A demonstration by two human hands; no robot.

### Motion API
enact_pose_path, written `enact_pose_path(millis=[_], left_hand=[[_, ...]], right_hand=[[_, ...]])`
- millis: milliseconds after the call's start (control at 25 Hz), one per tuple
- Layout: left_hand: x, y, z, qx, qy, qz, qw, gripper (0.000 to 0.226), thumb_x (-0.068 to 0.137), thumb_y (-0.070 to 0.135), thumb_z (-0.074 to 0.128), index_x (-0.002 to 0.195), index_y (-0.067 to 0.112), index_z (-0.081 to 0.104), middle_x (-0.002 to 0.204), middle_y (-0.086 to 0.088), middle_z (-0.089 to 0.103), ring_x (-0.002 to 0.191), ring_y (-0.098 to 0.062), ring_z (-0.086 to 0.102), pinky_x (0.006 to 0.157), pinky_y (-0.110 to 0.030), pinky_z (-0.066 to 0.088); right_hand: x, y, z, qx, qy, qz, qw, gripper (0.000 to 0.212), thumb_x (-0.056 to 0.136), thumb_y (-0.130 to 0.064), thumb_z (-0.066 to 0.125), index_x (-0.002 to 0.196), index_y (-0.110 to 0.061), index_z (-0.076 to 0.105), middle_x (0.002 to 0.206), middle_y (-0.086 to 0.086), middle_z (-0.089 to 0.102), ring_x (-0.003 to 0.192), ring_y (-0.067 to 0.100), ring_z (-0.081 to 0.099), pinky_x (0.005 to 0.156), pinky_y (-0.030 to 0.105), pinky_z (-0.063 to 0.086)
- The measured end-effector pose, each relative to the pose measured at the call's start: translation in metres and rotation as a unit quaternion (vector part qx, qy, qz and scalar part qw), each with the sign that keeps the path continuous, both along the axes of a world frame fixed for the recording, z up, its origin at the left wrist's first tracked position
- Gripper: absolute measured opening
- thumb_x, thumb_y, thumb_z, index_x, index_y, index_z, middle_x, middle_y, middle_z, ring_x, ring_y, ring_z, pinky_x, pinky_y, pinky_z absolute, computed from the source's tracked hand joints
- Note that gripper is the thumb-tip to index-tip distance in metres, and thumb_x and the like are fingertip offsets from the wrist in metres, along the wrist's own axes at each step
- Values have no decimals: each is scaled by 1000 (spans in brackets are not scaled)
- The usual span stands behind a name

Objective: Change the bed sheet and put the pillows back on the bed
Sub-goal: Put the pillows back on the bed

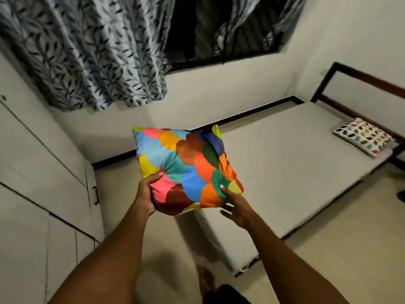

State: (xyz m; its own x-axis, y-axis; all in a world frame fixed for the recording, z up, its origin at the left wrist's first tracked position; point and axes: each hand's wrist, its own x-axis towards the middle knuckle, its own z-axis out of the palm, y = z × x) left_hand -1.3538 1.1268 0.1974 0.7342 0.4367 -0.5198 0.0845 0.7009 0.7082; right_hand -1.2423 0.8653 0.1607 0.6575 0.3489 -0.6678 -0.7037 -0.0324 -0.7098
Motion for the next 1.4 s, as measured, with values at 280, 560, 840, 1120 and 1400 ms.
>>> enact_pose_path(millis=[280, 560, 840, 1120, 1400], left_hand=[[34, -157, 33, 28, -5, -90, 996, 33, 79, 10, 69, 111, 3, 75, 129, -20, 70, 106, -38, 70, 107, -49, 51], [103, -346, 29, 38, 21, -245, 969, 29, 92, 14, 64, 116, 3, 75, 113, -19, 77, 97, -37, 75, 96, -45, 55], [190, -539, -14, 108, 69, -362, 923, 86, 54, 44, 102, 126, 7, 72, 116, -19, 76, 106, -37, 75, 96, -47, 58], [295, -652, -22, 42, 92, -392, 915, 61, 91, 70, 61, 128, 23, 71, 125, -15, 74, 114, -35, 72, 107, -49, 50], [443, -745, -79, 64, 115, -407, 904, 79, 72, 73, 81, 133, 24, 70, 127, -16, 73, 116, -38, 71, 112, -56, 47]], right_hand=[[6, -180, 12, -48, -61, -180, 981, 65, 75, -44, 89, 130, -20, 65, 119, 4, 70, 103, 20, 65, 78, 38, 57], [72, -372, 19, -119, -121, -172, 970, 54, 74, -55, 88, 104, -11, 76, 99, 7, 80, 91, 20, 76, 89, 38, 61], [113, -582, 5, -223, -206, -288, 908, 34, 76, -48, 89, 95, -27, 70, 95, -6, 75, 95, 21, 72, 91, 42, 59], [200, -702, -13, -210, -229, -298, 903, 22, 85, -34, 86, 102, -27, 75, 95, -7, 79, 94, 18, 75, 91, 46, 61], [331, -801, -27, -255, -203, -295, 898, 14, 86, -26, 85, 94, -23, 74, 89, -1, 78, 94, 28, 74, 89, 51, 60]])
